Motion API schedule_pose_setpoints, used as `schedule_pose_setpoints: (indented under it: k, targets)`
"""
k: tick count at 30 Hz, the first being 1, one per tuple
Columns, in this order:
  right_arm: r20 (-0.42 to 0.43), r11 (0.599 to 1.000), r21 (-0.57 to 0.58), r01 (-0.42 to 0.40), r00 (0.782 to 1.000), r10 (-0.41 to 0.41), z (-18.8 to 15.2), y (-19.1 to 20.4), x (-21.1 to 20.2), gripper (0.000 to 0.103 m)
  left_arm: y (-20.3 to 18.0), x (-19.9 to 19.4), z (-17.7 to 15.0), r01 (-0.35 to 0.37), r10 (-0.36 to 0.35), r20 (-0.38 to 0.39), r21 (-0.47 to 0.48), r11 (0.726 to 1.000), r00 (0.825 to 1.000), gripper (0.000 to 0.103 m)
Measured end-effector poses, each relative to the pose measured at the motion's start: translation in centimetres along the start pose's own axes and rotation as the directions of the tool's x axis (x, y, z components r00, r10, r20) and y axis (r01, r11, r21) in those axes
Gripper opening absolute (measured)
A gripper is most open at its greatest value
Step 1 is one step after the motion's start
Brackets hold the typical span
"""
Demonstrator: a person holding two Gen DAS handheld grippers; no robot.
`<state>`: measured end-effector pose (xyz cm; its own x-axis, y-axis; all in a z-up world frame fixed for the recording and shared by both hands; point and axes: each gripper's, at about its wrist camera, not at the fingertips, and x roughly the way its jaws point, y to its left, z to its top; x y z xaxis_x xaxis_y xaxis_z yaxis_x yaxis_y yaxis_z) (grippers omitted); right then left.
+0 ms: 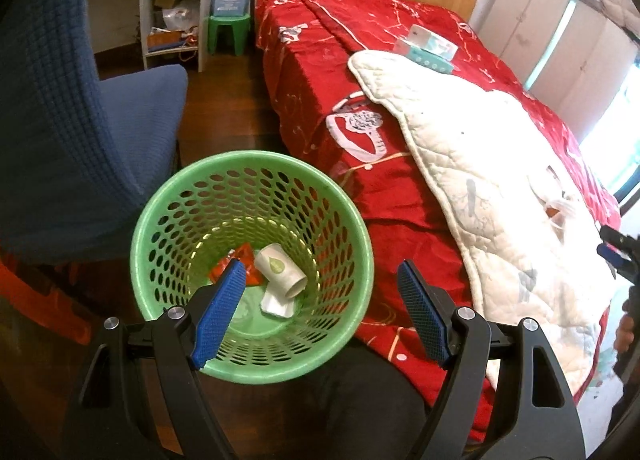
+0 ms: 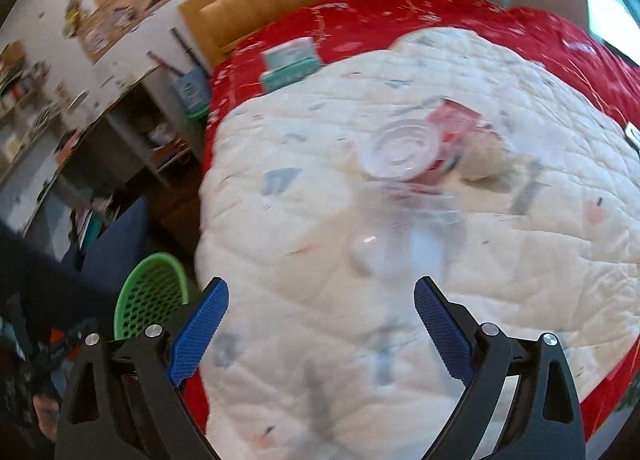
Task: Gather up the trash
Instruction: 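Grasp the strawberry yogurt cup with the right tool, then lift the yogurt cup with the right tool while the left tool grasps the clear round lid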
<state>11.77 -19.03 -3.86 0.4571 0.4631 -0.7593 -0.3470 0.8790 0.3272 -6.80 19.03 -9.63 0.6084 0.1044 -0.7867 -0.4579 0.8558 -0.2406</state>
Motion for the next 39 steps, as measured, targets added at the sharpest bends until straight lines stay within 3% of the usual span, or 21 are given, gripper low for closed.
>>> schedule_pose_setpoints:
  k: [8,14,31,33,39]
  targets:
    - [-0.011,0.994,0.111,0.025,1.000,-0.024,4.1,-4.0,1.9,0.091,-0.9,0.9,0.3,-0.004,0.004,-0.018,0.014,1.000,1.000,0.077]
    - [-0.072,0.992,0.108,0.069,0.996,-0.061,6.5,-4.8,4.7,0.093,-1.7,1.8,0.6,0.004,-0.003,-0.030,0.022,1.000,1.000,0.078]
    - [-0.164,0.985,0.087,0.146,0.978,-0.131,7.2,-5.4,8.7,0.093,-4.2,2.7,1.2,0.016,-0.015,-0.022,0.084,0.996,1.000,0.085]
    - [-0.172,0.984,0.094,0.149,0.976,-0.132,7.1,-5.7,8.9,0.089,-4.5,2.8,1.3,0.019,-0.017,-0.021,0.087,0.996,1.000,0.085]
    - [-0.135,0.986,0.106,0.129,0.984,-0.114,7.0,-5.7,7.7,0.089,-5.9,2.8,1.5,0.029,-0.026,-0.025,0.120,0.992,0.999,0.085]
